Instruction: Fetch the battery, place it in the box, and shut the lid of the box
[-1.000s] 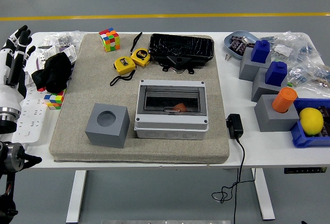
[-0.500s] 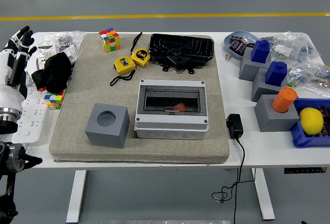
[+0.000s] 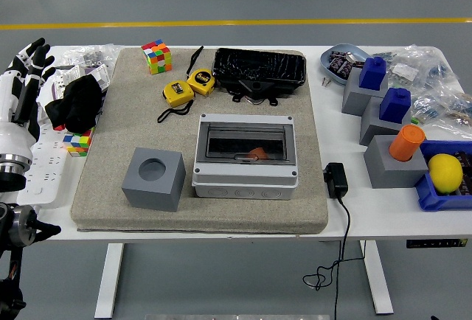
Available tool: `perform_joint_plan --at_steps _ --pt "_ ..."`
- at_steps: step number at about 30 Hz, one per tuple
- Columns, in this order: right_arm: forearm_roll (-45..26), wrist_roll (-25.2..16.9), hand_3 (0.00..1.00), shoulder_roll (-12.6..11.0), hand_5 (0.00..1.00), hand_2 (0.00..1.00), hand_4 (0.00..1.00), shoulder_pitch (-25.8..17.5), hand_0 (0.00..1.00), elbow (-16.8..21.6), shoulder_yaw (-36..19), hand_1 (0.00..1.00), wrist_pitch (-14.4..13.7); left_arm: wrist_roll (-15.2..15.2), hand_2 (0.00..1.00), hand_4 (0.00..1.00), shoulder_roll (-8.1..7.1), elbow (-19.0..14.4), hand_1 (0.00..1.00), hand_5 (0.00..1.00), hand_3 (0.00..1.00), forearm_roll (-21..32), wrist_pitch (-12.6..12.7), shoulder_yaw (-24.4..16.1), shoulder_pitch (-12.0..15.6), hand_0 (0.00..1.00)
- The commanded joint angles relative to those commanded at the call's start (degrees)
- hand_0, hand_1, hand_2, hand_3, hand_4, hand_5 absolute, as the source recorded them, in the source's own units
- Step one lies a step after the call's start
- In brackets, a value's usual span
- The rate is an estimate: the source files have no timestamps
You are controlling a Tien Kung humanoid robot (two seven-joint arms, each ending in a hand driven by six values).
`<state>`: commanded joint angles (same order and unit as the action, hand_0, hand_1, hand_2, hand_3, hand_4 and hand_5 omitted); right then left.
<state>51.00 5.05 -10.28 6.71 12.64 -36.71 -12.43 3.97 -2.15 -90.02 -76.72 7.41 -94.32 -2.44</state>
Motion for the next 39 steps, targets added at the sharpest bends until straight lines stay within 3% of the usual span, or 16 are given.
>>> perform_joint_plan --at_steps 39 --pt "0.38 0.12 0.736 0.11 0.998 0.704 0.998 0.24 0.747 -0.03 -0.49 0.691 -0.03 0.27 0.858 0.998 0.3 -0.09 0.856 0.813 0.84 0.18 0.16 -0.25 -0.16 0.817"
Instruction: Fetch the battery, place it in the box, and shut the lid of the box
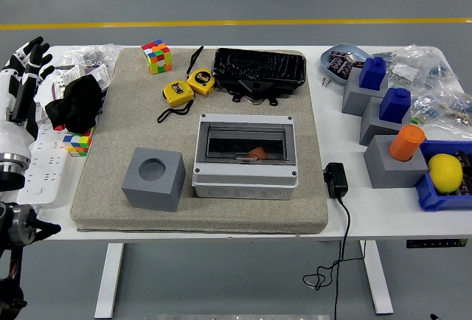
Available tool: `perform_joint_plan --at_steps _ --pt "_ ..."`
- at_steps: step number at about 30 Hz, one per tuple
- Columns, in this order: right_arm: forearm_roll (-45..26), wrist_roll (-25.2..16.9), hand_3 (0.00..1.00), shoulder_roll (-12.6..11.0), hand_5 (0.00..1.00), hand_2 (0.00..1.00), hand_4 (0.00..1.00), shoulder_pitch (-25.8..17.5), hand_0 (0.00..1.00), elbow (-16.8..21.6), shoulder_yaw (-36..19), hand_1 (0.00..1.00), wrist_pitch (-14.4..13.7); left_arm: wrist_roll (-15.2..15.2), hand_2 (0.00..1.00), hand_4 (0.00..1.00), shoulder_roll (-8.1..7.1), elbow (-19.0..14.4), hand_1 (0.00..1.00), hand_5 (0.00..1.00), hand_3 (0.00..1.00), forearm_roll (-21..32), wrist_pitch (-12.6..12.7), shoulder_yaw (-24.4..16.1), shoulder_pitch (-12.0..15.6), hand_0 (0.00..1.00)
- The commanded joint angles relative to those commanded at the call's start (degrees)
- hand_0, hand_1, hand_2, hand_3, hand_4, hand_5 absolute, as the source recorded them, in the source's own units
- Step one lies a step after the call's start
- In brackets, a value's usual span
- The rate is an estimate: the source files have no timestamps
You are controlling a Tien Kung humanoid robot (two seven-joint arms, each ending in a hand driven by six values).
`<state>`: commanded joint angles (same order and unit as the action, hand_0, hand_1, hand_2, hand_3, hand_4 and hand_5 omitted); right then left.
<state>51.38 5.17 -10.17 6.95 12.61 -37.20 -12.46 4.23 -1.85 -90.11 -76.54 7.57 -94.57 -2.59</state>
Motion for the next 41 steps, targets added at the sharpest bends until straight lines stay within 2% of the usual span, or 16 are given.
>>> perform_joint_plan --at_steps 41 --pt "-0.03 0.03 0.737 0.02 0.998 0.704 0.998 -0.06 0.747 -0.01 0.11 0.69 0.11 0.15 0.853 0.998 0.03 0.01 0.849 0.805 0.839 -0.03 0.31 0.28 0.03 0.81"
